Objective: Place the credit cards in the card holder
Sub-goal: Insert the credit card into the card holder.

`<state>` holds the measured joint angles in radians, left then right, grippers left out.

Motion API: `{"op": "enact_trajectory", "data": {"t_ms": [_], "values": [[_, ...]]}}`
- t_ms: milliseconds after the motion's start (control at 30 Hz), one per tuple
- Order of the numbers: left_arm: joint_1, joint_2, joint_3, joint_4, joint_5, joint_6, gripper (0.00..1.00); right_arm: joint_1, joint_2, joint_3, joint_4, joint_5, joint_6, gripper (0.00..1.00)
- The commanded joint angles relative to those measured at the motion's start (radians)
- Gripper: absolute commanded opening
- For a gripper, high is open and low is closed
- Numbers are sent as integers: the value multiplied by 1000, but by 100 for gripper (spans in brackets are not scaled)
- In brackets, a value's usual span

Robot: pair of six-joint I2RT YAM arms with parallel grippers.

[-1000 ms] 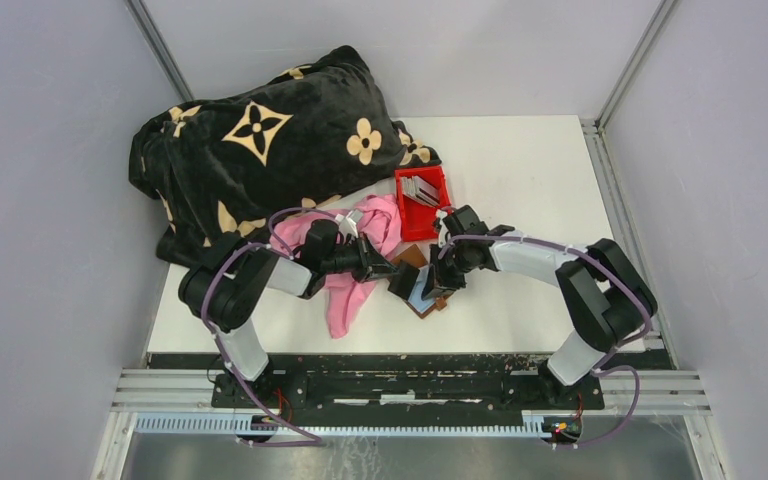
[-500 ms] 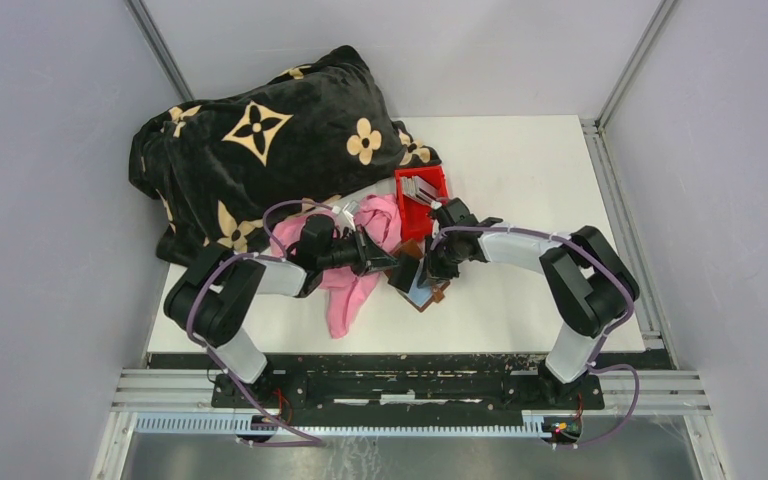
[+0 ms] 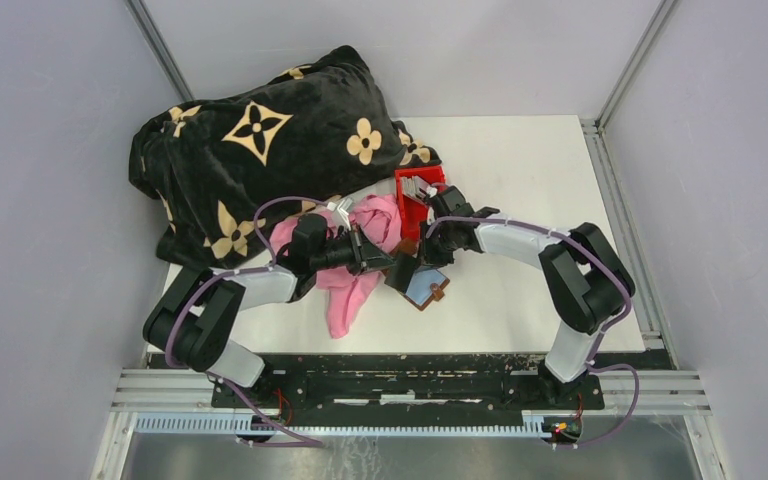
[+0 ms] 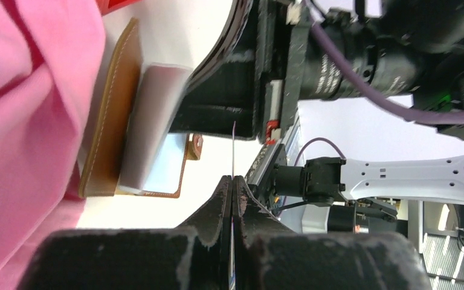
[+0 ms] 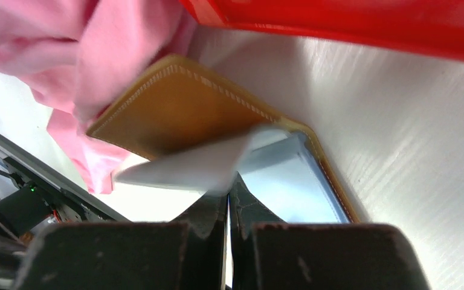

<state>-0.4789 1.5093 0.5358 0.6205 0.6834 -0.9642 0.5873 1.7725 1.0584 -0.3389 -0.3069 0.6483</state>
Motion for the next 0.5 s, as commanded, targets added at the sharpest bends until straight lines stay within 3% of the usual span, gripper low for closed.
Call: {"op": "enact_trajectory", "data": {"t_ms": [0, 467], "values": [[4, -43, -25, -56, 17, 84, 3, 4, 23, 68, -4, 30, -26, 4], [3, 21, 94, -319, -46, 276, 3, 4, 93, 160, -50, 43, -57, 3]]}}
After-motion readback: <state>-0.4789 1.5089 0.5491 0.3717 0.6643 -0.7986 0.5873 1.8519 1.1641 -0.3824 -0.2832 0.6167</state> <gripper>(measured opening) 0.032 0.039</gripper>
